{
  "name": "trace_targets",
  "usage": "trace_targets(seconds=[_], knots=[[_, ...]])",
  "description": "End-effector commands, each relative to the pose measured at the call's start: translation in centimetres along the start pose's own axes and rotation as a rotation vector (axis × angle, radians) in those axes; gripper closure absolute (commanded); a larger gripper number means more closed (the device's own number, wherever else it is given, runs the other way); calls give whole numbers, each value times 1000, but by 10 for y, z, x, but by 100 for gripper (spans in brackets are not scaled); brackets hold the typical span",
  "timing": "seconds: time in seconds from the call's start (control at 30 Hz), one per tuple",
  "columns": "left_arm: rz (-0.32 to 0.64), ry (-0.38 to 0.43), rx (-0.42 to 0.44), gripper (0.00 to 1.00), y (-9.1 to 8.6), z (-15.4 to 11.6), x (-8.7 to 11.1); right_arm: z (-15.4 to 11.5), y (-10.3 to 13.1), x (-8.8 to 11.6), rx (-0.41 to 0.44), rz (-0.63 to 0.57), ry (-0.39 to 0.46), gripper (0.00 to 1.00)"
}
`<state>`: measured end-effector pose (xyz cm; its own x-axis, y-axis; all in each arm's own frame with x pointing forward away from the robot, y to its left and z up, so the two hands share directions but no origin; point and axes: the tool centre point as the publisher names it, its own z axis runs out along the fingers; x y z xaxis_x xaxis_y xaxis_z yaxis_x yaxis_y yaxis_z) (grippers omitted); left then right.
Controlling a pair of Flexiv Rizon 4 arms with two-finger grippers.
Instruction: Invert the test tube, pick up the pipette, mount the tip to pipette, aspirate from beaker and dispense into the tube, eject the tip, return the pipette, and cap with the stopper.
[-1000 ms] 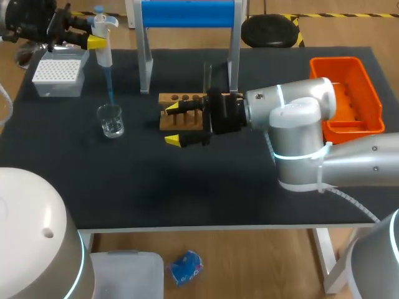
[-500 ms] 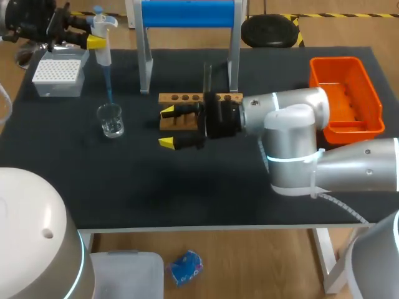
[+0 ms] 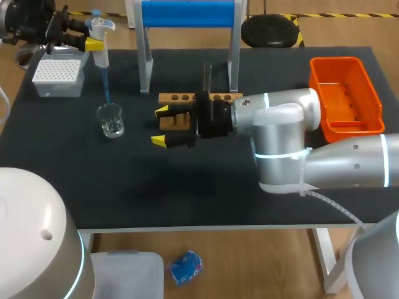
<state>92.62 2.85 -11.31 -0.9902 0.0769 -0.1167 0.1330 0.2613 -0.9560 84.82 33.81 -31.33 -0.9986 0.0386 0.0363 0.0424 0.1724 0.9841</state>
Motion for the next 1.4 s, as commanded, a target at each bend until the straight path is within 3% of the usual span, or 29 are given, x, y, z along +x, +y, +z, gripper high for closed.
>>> trace_targets(seconds=[0.03, 0.37, 0.73, 1.4], knots=[[1, 7, 1, 100, 0, -2, -2, 26, -10, -4, 6, 7, -16, 0], [1, 7, 1, 100, 0, -2, -2, 59, -28, -25, 52, 25, -34, 0], [1, 7, 1, 100, 0, -2, -2, 85, -23, -42, 74, -24, -20, 0], [1, 7, 1, 100, 0, -2, -2, 80, -23, -54, 93, -44, -31, 0]])
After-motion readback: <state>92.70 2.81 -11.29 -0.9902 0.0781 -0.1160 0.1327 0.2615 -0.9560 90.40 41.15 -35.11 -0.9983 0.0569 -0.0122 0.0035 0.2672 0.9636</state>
